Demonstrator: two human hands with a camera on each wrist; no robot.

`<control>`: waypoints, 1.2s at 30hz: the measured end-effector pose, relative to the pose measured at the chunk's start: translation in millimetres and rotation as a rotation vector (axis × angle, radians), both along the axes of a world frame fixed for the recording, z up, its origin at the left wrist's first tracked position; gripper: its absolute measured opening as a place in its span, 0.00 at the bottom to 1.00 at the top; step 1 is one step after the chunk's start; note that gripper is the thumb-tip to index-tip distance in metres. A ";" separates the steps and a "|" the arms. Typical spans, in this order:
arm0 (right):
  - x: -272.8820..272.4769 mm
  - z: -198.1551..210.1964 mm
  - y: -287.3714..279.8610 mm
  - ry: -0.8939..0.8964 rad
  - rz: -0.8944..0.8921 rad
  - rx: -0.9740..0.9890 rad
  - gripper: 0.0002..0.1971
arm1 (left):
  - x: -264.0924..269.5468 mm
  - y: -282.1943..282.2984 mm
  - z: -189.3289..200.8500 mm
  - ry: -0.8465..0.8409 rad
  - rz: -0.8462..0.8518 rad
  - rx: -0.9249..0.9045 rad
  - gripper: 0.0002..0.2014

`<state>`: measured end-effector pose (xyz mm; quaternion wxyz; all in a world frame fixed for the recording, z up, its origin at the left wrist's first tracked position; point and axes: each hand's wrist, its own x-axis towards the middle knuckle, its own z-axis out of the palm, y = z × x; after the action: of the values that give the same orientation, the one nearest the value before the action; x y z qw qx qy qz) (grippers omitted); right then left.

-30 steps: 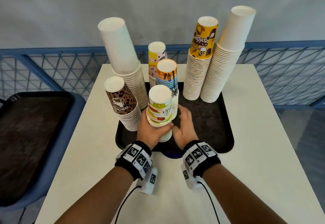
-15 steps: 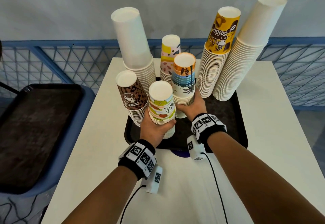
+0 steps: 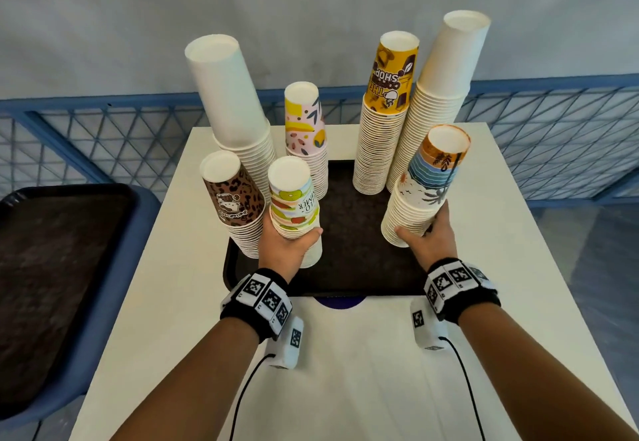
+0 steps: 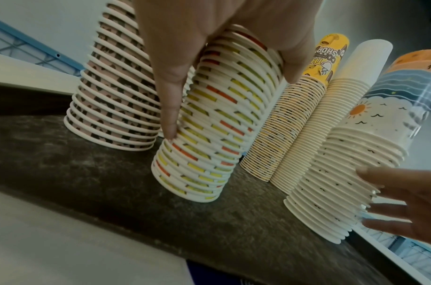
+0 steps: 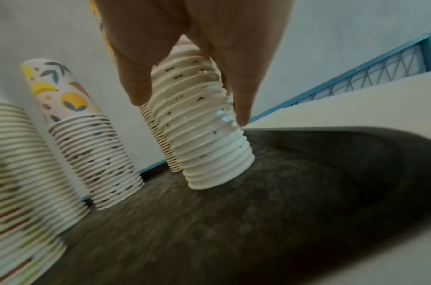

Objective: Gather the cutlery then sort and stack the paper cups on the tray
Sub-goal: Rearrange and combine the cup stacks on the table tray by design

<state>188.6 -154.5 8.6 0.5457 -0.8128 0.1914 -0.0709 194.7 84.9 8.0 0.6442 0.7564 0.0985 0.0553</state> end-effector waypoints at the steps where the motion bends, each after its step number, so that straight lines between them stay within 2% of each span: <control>1: -5.5 -3.3 2.0 0.035 0.000 -0.008 0.44 | 1.0 -0.8 0.9 -0.004 0.002 0.003 0.39; 3: -18.3 -9.3 10.5 0.158 -0.071 -0.058 0.45 | 3.1 -2.3 1.7 -0.015 0.005 0.010 0.40; 5: -31.6 -9.7 24.2 0.247 -0.136 -0.099 0.40 | 4.8 -3.1 2.0 -0.019 0.010 0.015 0.40; 7: -41.5 -8.6 41.2 0.270 -0.056 -0.092 0.29 | 6.2 -3.6 2.4 -0.021 0.013 0.015 0.38; 9: -44.6 -3.7 59.0 0.269 0.101 -0.042 0.21 | 6.5 -4.1 3.9 -0.022 0.005 0.007 0.38; 13: -9.6 13.4 85.9 0.159 0.235 0.016 0.16 | 5.3 -3.7 3.9 -0.033 -0.018 -0.013 0.41; 19: 76.8 26.9 106.1 0.049 0.170 0.140 0.26 | 6.4 0.4 1.9 -0.054 -0.043 -0.058 0.35; 25: 123.8 12.4 120.4 0.078 0.296 0.119 0.54 | 8.7 2.2 -5.7 -0.072 -0.066 -0.082 0.32; 28: 133.3 8.0 131.5 0.117 0.355 0.130 0.61 | 8.9 1.5 -7.3 -0.092 -0.068 -0.110 0.33; 29: 136.9 7.7 135.3 0.111 0.364 0.121 0.61 | 8.9 1.9 -7.5 -0.098 -0.073 -0.122 0.34; 30: 139.7 9.2 138.5 0.101 0.360 0.108 0.56 | 8.5 2.0 -7.0 -0.101 -0.082 -0.132 0.35; 32: 145.9 12.6 141.9 0.091 0.318 0.064 0.40 | 8.9 2.7 -6.6 -0.104 -0.108 -0.140 0.35; 33: 148.8 14.8 140.8 0.081 0.311 0.058 0.36 | 9.2 2.9 -6.0 -0.103 -0.116 -0.140 0.34; 36: 150.6 17.2 137.2 0.065 0.307 0.123 0.33 | 9.9 5.0 -5.7 -0.097 -0.121 -0.144 0.34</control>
<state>339.2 -17.3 25.7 0.5924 -0.7993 0.0866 0.0517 204.6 89.9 2.3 0.7031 0.7092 0.0250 0.0457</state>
